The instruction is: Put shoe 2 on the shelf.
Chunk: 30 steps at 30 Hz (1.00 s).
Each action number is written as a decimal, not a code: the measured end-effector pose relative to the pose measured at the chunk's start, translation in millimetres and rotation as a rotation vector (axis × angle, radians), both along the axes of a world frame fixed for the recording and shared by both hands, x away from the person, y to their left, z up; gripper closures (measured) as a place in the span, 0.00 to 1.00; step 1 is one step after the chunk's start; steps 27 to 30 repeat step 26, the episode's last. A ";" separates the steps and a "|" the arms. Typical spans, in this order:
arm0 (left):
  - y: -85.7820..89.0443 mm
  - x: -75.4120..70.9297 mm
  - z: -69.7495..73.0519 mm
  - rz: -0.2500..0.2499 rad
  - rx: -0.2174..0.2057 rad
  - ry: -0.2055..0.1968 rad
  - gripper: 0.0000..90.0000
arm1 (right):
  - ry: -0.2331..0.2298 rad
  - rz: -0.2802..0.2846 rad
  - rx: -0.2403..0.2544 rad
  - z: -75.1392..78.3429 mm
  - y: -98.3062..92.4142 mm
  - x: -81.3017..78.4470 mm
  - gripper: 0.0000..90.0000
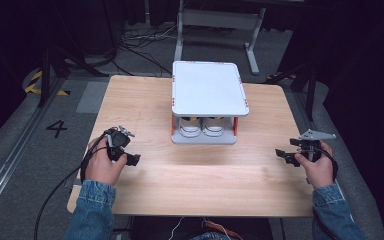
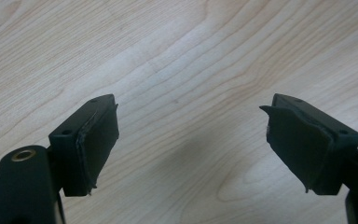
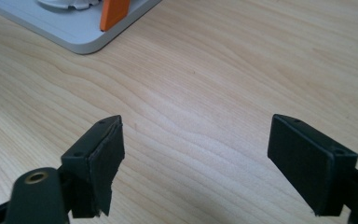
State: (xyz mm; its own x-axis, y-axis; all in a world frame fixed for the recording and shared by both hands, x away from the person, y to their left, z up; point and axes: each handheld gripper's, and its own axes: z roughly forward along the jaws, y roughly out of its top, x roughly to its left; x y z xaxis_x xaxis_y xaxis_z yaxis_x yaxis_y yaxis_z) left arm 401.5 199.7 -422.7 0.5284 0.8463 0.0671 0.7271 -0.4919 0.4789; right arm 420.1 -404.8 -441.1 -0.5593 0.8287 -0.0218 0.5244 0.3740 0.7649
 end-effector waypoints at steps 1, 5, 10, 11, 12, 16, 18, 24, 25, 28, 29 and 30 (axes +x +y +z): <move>1.2 1.2 -2.5 0.003 -0.002 -0.009 0.19 | 0.002 -0.001 0.008 -4.1 -1.5 0.8 0.19; 2.3 2.7 -11.3 0.018 0.007 -0.019 0.19 | 0.029 0.005 0.016 -23.1 -4.3 4.2 0.17; 4.5 4.8 -21.9 0.025 0.008 -0.010 0.19 | -0.002 0.054 0.006 -31.9 -1.2 5.1 0.17; 5.1 5.3 -23.9 0.025 0.010 -0.025 0.19 | 0.008 0.068 -0.008 -34.4 -0.4 5.5 0.17; 5.5 5.6 -24.9 0.017 0.009 -0.026 0.19 | 0.027 0.076 -0.019 -37.1 0.0 6.3 0.17; 8.2 5.4 -28.3 0.015 -0.026 -0.041 0.19 | 0.043 0.064 -0.013 -40.4 1.2 9.1 0.17; 9.2 5.4 -30.1 0.031 -0.042 -0.037 0.19 | 0.069 0.070 -0.006 -41.2 2.4 9.6 0.17; 9.8 7.2 -31.5 0.051 -0.067 -0.041 0.19 | 0.086 0.048 0.023 -43.7 2.7 9.7 0.17; 10.0 7.5 -31.2 0.051 -0.068 -0.034 0.19 | 0.082 0.042 0.020 -44.0 2.4 9.4 0.17; 10.0 7.5 -31.2 0.051 -0.068 -0.034 0.19 | 0.082 0.042 0.020 -44.0 2.4 9.4 0.17; 10.0 7.5 -31.2 0.051 -0.068 -0.034 0.19 | 0.082 0.042 0.020 -44.0 2.4 9.4 0.17; 10.0 7.5 -31.2 0.051 -0.068 -0.034 0.19 | 0.082 0.042 0.020 -44.0 2.4 9.4 0.17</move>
